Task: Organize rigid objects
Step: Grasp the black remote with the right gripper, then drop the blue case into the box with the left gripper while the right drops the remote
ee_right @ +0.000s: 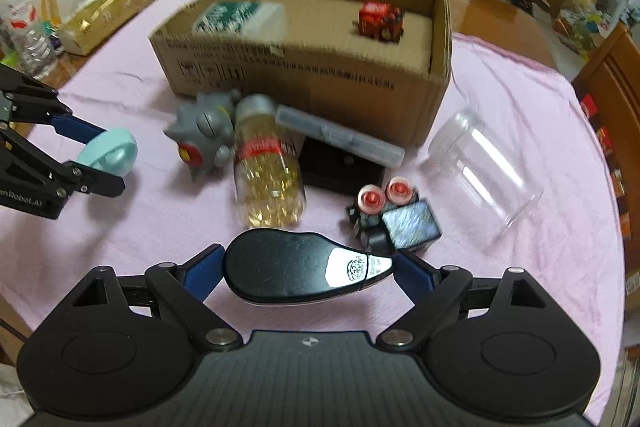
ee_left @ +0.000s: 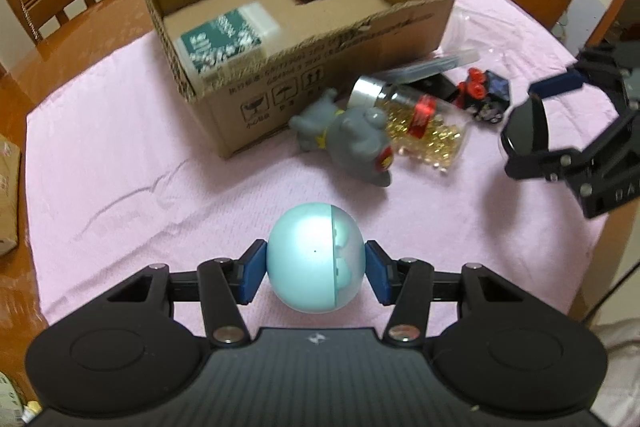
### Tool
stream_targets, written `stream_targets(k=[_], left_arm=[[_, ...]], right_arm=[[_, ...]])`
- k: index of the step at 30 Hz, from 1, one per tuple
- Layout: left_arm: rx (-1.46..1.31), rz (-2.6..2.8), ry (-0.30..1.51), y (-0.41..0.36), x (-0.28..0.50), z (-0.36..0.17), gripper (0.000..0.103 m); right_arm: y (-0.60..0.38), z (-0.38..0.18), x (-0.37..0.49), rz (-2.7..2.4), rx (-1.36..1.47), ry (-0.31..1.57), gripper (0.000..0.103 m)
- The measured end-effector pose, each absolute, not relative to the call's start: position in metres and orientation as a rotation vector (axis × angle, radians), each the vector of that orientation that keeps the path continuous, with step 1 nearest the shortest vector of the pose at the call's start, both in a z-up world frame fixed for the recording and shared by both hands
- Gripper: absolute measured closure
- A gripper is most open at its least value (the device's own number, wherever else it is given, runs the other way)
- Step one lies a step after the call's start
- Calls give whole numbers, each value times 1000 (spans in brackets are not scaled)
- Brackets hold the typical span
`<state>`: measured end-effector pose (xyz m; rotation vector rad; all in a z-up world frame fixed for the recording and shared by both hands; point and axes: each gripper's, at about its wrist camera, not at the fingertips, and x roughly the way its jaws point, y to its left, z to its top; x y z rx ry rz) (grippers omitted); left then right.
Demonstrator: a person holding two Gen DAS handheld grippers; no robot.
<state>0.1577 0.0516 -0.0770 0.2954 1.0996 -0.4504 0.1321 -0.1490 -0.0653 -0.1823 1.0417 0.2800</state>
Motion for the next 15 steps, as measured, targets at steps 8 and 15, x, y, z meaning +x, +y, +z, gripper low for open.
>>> stream_targets(k=[8, 15], left_arm=[[306, -487, 1057, 47, 163, -37, 52], [298, -455, 975, 43, 182, -8, 52]], right_arm=[[-153, -14, 152, 345, -214, 949, 10], [-149, 13, 192, 375, -215, 854, 10]])
